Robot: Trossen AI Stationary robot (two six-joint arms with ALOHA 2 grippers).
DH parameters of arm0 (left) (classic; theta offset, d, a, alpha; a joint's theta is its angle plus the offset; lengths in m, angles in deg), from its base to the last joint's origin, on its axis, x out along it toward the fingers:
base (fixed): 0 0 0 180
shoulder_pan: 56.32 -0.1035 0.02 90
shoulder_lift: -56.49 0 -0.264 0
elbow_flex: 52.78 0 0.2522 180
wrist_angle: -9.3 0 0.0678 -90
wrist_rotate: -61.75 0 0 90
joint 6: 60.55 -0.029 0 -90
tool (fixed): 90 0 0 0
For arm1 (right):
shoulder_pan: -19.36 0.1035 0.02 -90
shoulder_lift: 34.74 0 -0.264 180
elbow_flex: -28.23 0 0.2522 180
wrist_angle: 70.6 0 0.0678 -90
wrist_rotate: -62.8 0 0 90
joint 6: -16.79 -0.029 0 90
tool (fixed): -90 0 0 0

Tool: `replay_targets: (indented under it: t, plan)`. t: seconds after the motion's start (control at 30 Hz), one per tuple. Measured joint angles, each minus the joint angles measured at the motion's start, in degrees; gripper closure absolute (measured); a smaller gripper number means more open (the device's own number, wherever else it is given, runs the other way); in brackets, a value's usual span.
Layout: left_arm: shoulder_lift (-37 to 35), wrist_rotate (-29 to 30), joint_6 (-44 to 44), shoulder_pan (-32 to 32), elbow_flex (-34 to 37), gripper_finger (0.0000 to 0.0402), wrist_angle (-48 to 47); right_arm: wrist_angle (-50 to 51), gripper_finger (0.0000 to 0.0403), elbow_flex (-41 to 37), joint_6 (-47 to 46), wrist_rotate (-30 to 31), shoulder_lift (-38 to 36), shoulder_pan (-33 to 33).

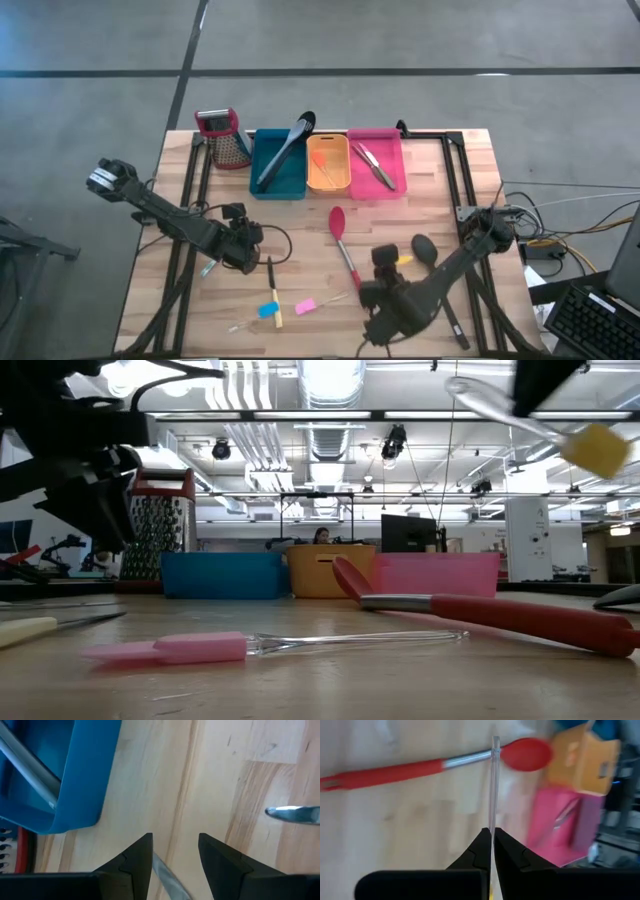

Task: Pick & Place Kitchen Items
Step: Put the yellow spatula into the yellow bin

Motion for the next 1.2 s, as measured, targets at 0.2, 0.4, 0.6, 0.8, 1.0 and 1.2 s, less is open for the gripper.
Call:
replay_targets:
  t: [0.2, 0.4, 0.6, 0.8, 1.0, 1.2]
  plan:
    - [0.0, 5.2, 0.0, 0.0, 0.4, 0.0239, 1.6, -0.2, 0.0395, -1.1, 7.2, 9.3, -2.8, -3.8]
    - [0.0, 12.6, -0.4, 0.0, 0.7, 0.0239, 4.0, -2.4, 0.0395, -1.6, 15.1, 20.1, -6.6, -8.2]
    - [0.0, 13.8, -3.1, 0.0, 0.7, 0.0239, 8.7, -19.8, 0.0395, -7.3, 31.2, 22.0, -13.8, -14.5]
    - [0.0, 16.3, -7.1, 0.0, 0.7, 0.0239, 13.8, -53.9, 0.0395, -22.3, 58.1, 10.9, -23.7, -22.5]
    - [0.0, 16.5, -9.4, -0.1, 0.7, 0.0239, 17.0, -78.3, 0.0395, -37.2, 74.5, -1.8, -32.5, -33.5]
    - [-0.4, 16.8, -15.7, -1.6, 0.7, 0.0239, 23.8, -90.9, 0.0395, -45.8, 82.3, -19.0, -35.3, -44.9]
